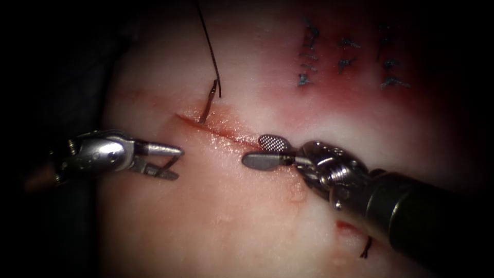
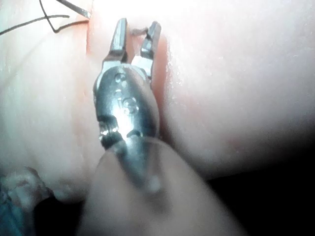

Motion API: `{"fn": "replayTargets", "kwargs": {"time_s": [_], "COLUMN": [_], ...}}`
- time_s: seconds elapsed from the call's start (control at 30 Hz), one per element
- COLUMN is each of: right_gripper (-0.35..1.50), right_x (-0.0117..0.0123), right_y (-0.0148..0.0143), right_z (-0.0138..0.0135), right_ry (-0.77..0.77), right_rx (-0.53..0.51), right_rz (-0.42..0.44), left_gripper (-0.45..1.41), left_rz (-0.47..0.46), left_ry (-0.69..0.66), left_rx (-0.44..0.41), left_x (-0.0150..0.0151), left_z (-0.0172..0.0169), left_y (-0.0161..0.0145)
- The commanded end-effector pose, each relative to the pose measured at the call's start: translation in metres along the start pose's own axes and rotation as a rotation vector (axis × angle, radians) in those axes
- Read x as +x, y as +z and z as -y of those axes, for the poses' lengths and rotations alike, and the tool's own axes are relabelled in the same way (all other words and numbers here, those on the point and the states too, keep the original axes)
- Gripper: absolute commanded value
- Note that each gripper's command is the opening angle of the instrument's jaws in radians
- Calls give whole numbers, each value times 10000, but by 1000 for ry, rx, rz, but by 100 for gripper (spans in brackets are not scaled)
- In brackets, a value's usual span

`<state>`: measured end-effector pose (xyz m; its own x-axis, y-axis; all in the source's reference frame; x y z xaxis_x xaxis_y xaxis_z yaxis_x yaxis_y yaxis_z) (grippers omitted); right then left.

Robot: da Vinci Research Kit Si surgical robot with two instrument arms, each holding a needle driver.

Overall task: Wound Closure
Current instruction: Pull the needle through the wound with the left tool.

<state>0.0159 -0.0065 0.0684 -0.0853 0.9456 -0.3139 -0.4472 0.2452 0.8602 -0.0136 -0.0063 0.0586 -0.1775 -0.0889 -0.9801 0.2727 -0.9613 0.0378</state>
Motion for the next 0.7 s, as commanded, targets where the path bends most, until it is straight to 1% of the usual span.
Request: {"fn": "replayTargets", "kwargs": {"time_s": [0.03,0.13,0.17,0.2,0.27,0.37,0.4,0.43,0.53,0.57,0.6,0.63,0.67,0.7], "right_gripper": [89,89,89,89,89,89,98,98,93,83,57,9,9,14], "right_x": [1,1,1,1,2,2,4,4,9,10,13,15,18,21], "right_y": [7,6,6,6,6,5,4,4,1,0,-2,-3,-4,-5], "right_z": [-1,0,1,1,1,2,4,4,9,11,13,15,17,20], "right_ry": [0,1,2,2,3,5,10,10,-86,-112,-143,-197,-251,-300], "right_rx": [1,3,2,2,3,14,23,23,47,51,54,65,70,67], "right_rz": [0,-3,-3,-3,-5,-13,-34,-34,-74,-87,-99,-110,-113,-115], "left_gripper": [32,13,4,-6,-35,-35,-35,-35,-35,-35,-35,-35,-35,-35], "left_rz": [-5,-27,-39,-51,-81,-119,-135,-135,-161,-167,-171,-175,-177,-181], "left_ry": [5,13,18,22,37,19,-50,-50,-76,-92,-108,-135,-163,-203], "left_rx": [-10,-30,-38,-46,-66,-92,-110,-110,-120,-122,-126,-131,-136,-139], "left_x": [-7,-12,-13,-14,-15,-14,-13,-13,-12,-11,-11,-10,-10,-9], "left_z": [6,6,6,6,7,8,10,10,13,14,14,14,14,13], "left_y": [4,5,6,7,9,11,12,12,11,11,11,11,11,11]}}
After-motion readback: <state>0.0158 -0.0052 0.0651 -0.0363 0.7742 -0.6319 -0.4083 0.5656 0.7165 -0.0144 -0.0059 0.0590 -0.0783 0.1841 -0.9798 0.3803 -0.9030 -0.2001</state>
